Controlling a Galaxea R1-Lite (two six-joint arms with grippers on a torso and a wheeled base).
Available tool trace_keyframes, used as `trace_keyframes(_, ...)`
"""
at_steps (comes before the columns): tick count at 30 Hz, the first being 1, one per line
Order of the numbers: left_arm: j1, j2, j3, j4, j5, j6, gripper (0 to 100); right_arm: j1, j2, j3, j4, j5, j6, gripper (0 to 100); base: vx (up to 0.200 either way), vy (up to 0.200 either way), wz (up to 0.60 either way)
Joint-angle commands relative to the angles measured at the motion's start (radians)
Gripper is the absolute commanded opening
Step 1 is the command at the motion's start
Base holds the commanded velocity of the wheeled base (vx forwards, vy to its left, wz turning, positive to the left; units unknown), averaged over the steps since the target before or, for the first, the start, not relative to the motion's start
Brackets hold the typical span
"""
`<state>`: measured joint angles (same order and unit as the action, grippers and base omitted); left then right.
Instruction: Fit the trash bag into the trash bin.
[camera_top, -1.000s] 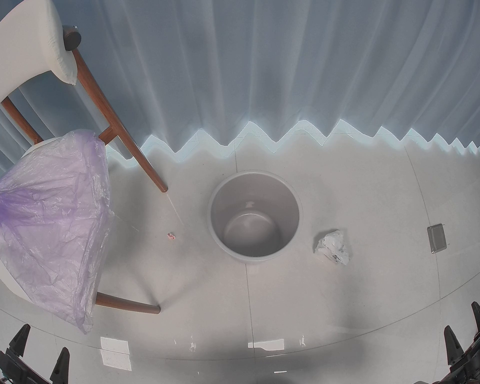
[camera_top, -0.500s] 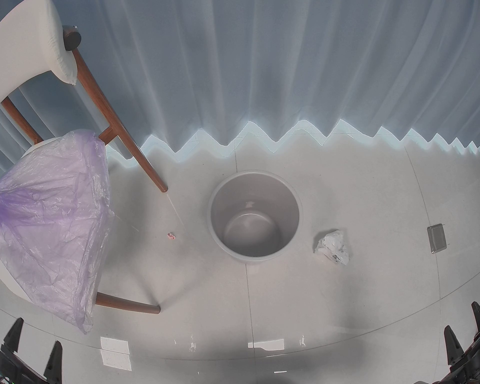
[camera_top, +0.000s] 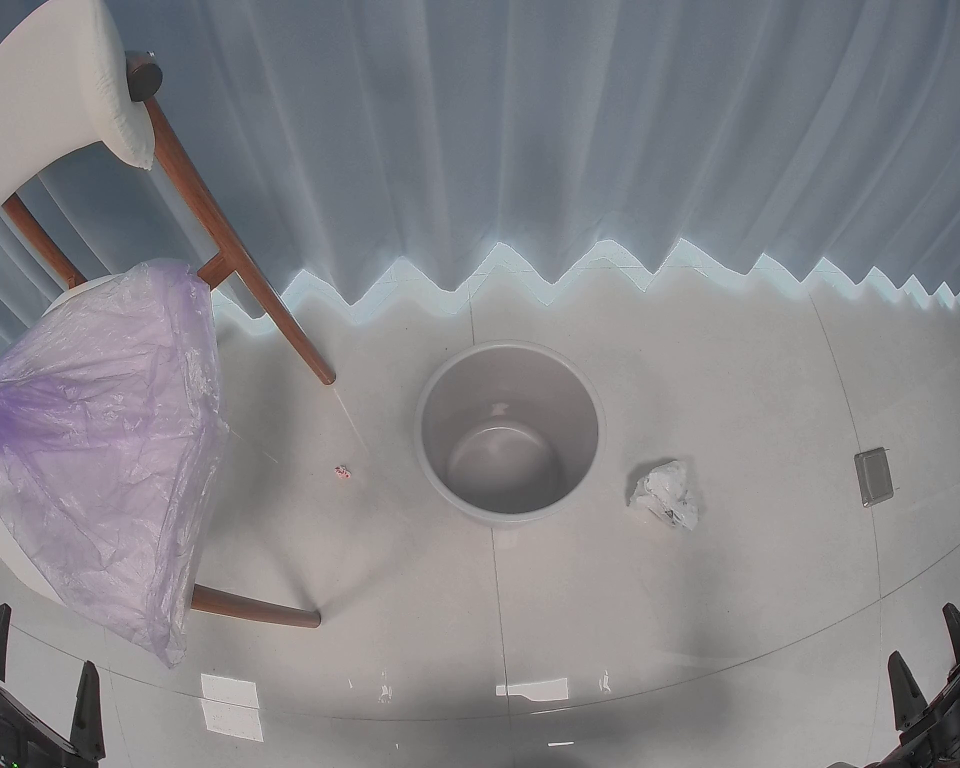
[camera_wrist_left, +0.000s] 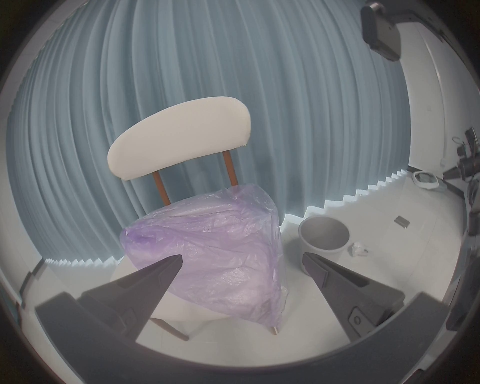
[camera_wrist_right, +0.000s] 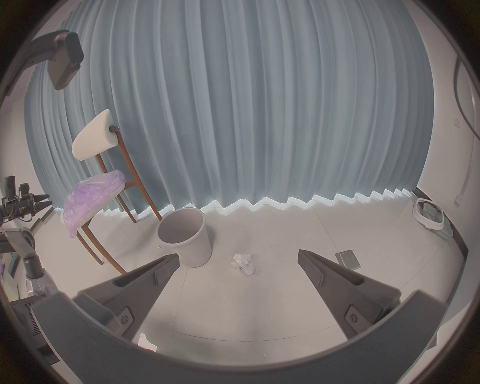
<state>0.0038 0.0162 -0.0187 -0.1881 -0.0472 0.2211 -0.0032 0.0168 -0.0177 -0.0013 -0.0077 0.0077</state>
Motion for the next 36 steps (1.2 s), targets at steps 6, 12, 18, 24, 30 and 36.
trace_keyframes(6, -0.007, 0.005, -0.210, 0.197, -0.180, 0.052, 100, 0.000, -0.017, 0.018, -0.002, 0.000, 0.002, 100, 0.000, 0.000, 0.00)
trace_keyframes(12, -0.035, 0.096, -0.342, 0.312, -0.290, 0.020, 100, 0.000, -0.017, 0.018, -0.002, 0.000, 0.002, 100, 0.000, 0.000, 0.00)
trace_keyframes(18, -0.042, 0.232, -0.415, 0.311, -0.422, -0.026, 100, 0.000, -0.017, 0.018, -0.002, 0.000, 0.003, 100, 0.000, 0.000, 0.00)
trace_keyframes(24, -0.041, 0.375, -0.474, 0.302, -0.480, -0.017, 100, 0.000, -0.017, 0.018, -0.002, 0.000, 0.006, 100, 0.000, 0.000, 0.00)
trace_keyframes(30, -0.058, 0.507, -0.561, 0.302, -0.482, 0.047, 100, 0.000, -0.017, 0.018, -0.002, 0.000, 0.006, 100, 0.000, 0.000, 0.00)
trace_keyframes(36, -0.128, 0.628, -0.607, 0.302, -0.480, 0.181, 100, 0.000, -0.017, 0.018, -0.002, 0.000, 0.006, 100, 0.000, 0.000, 0.00)
